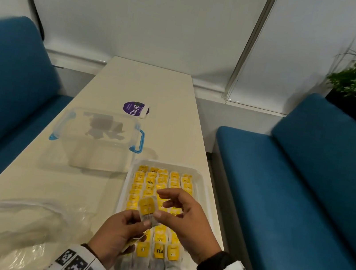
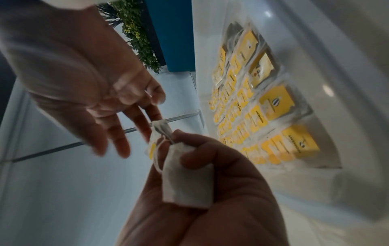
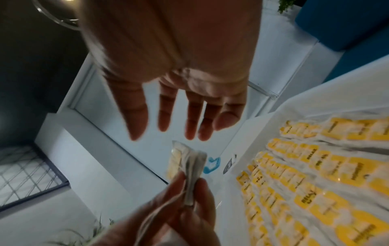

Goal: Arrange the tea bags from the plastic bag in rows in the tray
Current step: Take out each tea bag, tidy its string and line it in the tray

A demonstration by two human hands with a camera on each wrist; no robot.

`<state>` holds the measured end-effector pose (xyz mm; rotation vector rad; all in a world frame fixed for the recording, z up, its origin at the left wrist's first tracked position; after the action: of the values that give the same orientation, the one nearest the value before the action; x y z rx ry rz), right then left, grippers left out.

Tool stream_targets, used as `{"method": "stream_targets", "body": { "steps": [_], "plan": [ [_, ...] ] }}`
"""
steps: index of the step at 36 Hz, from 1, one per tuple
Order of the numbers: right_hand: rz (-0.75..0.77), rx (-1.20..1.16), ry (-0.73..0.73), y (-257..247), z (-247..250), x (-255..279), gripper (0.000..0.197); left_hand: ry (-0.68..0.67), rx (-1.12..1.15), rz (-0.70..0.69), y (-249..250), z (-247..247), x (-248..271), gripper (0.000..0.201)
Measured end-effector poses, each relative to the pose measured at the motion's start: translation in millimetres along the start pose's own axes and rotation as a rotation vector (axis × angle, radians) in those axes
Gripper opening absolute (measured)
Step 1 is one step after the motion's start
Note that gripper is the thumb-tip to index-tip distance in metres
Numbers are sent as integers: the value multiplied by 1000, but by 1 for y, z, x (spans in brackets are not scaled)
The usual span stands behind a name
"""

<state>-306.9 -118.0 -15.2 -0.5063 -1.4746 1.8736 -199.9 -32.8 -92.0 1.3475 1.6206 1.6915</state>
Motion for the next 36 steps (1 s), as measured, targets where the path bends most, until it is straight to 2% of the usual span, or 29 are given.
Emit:
{"method": "stream_targets", "body": {
  "steps": [2, 5, 9, 18, 24, 29, 31, 34, 36],
  "plan": [
    [-50, 39, 4, 5, -2, -4, 42, 4, -3, -13, 0, 1, 1, 6],
    [-131, 75, -37, 16, -11, -5, 42, 3, 13, -35, 1, 1, 4, 15],
    [-170, -42, 1, 26, -14, -3, 33, 10, -8, -55, 0, 2, 7, 9],
    [-139, -91, 108, 33, -14, 6, 32, 42, -23, -34, -5, 3, 6, 8],
    [-62, -51, 198, 27, -5, 12, 29, 37, 45, -29, -6, -2, 8, 13],
    [-29, 7, 152, 23, -6, 15, 25, 56, 24, -54, -8, -2, 6, 29],
    [-36, 18, 168, 26, -5, 15, 24, 55, 6, -65, -7, -3, 5, 26],
    [-56, 52, 248, 34, 2, 16, 25, 57, 16, -52, -7, -4, 6, 10],
    [-79, 103, 328, 40, 15, 16, 24, 59, 43, -28, -8, -4, 6, 12]
  ]
}}
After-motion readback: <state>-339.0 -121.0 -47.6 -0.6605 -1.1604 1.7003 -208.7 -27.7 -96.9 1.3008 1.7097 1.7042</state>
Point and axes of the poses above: each hand's wrist, its own x-axis away from the middle knuckle, its own z-axis out of the back of the hand, y = z × x, the point moved 6 cm from there along -x, towards the middle knuckle, and after that the axes turned 5 degrees about -z, right-handed, at the moved point
